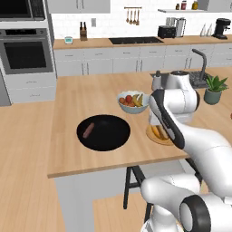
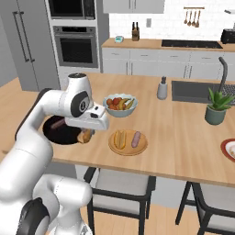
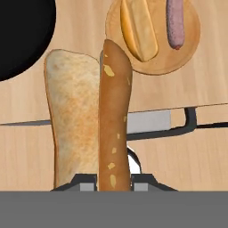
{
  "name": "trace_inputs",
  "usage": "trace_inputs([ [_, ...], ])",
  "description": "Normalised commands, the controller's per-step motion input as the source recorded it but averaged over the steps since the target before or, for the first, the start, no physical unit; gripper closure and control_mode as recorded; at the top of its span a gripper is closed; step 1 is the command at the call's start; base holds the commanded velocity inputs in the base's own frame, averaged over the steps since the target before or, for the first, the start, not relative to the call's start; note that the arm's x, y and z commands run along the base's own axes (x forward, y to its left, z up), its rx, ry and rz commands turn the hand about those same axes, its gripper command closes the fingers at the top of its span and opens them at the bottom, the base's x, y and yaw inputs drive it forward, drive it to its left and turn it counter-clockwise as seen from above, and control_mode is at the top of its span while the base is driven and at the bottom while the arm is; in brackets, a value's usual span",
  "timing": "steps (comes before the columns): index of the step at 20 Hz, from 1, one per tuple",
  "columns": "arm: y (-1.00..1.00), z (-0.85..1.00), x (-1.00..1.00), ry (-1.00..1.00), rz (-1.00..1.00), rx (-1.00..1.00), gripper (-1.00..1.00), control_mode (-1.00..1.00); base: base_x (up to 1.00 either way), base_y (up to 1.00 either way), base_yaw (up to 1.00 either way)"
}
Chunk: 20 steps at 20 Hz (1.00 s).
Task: Place one bun and one sausage from the bowl on each plate.
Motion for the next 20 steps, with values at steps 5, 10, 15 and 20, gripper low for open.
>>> trace_inputs([
  [5, 0.0, 0.0, 0.0, 0.0, 0.0, 0.0, 1.0, 1.0, -0.53, -0.58, 0.0],
  [10, 0.0, 0.0, 0.0, 0.0, 0.0, 0.0, 1.0, 1.0, -0.14, -0.84, 0.0],
  [15, 0.0, 0.0, 0.0, 0.0, 0.0, 0.0, 1.0, 1.0, 0.0, -0.9, 0.0],
  [20, 0.0, 0.0, 0.0, 0.0, 0.0, 0.0, 1.0, 1.0, 0.0, -0.73, 0.0],
])
